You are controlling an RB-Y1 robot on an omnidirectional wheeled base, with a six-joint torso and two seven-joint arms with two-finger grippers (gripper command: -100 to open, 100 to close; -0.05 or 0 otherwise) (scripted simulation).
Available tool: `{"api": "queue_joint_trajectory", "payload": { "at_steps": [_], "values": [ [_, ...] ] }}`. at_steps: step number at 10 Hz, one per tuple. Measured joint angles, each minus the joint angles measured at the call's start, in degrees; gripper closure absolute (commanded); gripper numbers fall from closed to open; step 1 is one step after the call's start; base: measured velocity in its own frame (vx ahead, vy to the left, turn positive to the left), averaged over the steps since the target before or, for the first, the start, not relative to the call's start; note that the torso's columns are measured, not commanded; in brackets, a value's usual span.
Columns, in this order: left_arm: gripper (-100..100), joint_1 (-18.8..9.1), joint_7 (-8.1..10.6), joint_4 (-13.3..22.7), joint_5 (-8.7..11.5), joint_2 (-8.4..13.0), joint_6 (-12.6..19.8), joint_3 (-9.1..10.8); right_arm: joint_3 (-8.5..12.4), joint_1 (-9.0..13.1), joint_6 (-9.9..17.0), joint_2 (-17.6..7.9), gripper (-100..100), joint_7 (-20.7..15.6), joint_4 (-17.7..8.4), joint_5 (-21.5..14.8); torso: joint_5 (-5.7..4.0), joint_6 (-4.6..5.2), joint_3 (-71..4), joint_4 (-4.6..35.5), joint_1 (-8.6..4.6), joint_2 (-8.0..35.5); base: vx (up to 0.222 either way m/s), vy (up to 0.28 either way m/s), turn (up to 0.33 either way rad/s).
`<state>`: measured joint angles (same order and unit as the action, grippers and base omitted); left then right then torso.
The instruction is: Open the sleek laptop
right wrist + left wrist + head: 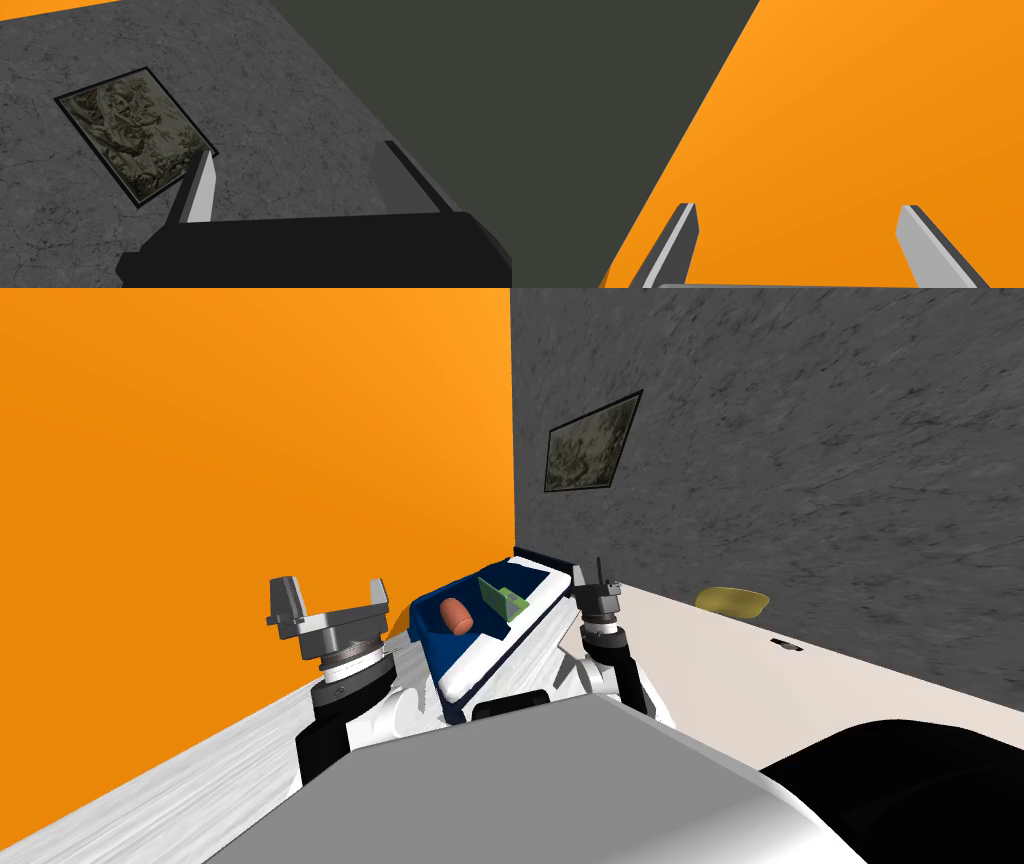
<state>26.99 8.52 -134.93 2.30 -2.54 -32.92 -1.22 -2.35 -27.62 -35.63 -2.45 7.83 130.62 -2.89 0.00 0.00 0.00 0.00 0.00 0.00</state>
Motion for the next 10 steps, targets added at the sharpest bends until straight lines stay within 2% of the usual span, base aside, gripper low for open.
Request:
{"api": "queue_joint_trajectory", "payload": {
  "at_steps": [2, 9, 10],
  "values": [
    [0, 0.0, 0.0, 0.0, 0.0, 0.0, 0.0, 0.0, 0.0, 0.0, 0.0, 0.0, 0, 0.0, 0.0, 0.0, 0.0, 0.0, -12.0, 6.0, 0.0, 5.97, 0.0, 0.0, 0.0],
    [0, 0.0, 0.0, -0.02, 0.0, 0.0, 0.0, 0.0, 0.0, 0.0, -0.01, 0.0, 0, 0.0, 0.02, 0.0, 0.0, 0.0, -70.73, 35.37, 0.0, 35.39, 0.0, 0.0, 0.0],
    [0, 0.0, 0.0, -0.02, 0.0, 0.0, -0.01, 0.0, 0.0, 0.0, -0.01, 0.0, -100, 0.0, 0.02, 0.0, 0.0, 0.0, -79.19, 39.6, 0.0, 39.62, -0.003, -0.007, 0.025]
  ]
}}
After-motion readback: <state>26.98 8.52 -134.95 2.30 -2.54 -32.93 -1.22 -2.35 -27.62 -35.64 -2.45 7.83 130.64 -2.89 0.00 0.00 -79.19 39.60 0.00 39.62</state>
